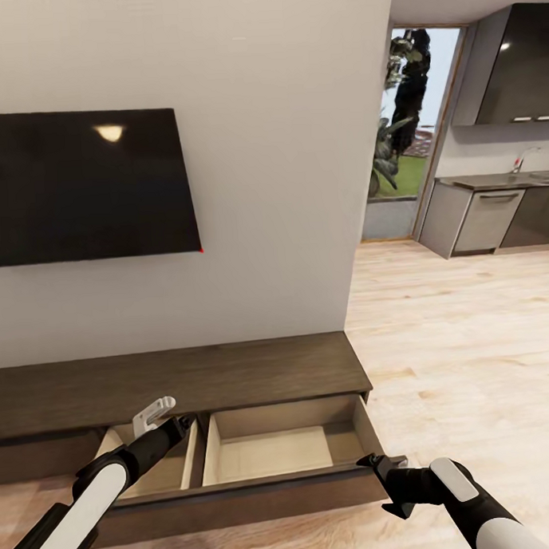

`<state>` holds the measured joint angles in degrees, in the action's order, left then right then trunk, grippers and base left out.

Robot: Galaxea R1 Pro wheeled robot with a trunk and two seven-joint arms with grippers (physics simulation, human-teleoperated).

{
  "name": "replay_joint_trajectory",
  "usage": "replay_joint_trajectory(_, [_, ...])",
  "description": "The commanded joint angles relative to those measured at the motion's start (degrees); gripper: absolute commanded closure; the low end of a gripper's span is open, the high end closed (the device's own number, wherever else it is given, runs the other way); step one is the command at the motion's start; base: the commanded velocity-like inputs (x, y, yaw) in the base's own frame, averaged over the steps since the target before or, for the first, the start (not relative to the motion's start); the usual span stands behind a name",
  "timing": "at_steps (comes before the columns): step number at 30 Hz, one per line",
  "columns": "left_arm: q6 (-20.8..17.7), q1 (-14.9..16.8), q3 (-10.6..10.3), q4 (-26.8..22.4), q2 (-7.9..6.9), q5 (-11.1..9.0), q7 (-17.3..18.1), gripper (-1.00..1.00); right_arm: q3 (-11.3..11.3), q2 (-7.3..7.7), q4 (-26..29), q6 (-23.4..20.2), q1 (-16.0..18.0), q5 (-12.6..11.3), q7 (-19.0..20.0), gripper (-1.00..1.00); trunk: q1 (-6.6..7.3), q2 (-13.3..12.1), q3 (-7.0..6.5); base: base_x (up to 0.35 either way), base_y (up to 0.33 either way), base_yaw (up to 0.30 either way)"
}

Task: Place each of the two pumpkins and all three candles from the living room inside a cabinet in the living room (use any cabinet), then make sure every cabinet is closed, and position the cauldron so it is next to a table in the living room.

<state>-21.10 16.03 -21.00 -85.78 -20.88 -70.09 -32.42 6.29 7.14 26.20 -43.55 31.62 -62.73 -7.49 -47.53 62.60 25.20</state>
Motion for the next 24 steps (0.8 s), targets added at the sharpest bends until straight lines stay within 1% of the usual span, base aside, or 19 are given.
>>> replay_joint_trajectory(1, [0.00, 0.06, -0.10, -0.08, -0.05, -0.40, -0.45, -1.00, 0.21, -0.02, 0.08, -0.22, 0.02, -0.59, -0.60, -1.00, 0.22, -0.37, -0.12, 0.000, 0.000, 0.000])
replay_joint_trajectory(7, [0.00, 0.06, -0.10, -0.03, 0.09, -0.45, -0.45, -1.00, 0.19, -0.02, 0.08, -0.21, 0.02, -0.56, -0.53, -1.00, 1.54, -2.78, -1.20, 0.000, 0.000, 0.000])
replay_joint_trajectory(13, [-0.08, 0.18, -0.21, 0.04, 1.29, -0.40, -0.61, -1.00, 0.10, -0.02, 0.13, -0.17, 0.02, -0.42, -0.60, -1.00, 2.86, -5.19, -2.27, 0.000, 0.000, 0.000])
replay_joint_trajectory(17, [-0.14, 0.36, -0.26, 0.08, 1.88, -0.34, -0.74, -1.00, -0.41, -0.05, 0.19, -0.31, 0.02, 0.20, -0.81, -1.00, 3.74, -6.79, -2.99, 0.000, 0.000, 0.000])
replay_joint_trajectory(20, [-0.42, 0.45, -0.27, 0.09, 1.95, -0.32, -0.78, -1.00, -2.26, -0.09, 0.29, -0.62, 0.02, 1.45, -0.86, -1.00, 4.40, -7.99, -3.53, 0.000, 0.000, 0.000])
replay_joint_trajectory(23, [-2.67, 0.48, -0.27, 0.09, 1.99, -0.31, -1.16, -1.00, -6.93, -0.10, 0.78, -0.85, 0.04, 3.53, -0.74, -1.00, 5.05, -9.20, -4.07, 0.000, 0.000, 0.000])
replay_joint_trajectory(24, [-3.21, 0.48, -0.27, 0.09, 2.00, -0.31, -1.54, -1.00, -7.73, -0.11, 0.87, -0.86, 0.05, 3.72, -0.73, -1.00, 5.27, -9.60, -4.25, 0.000, 0.000, 0.000])
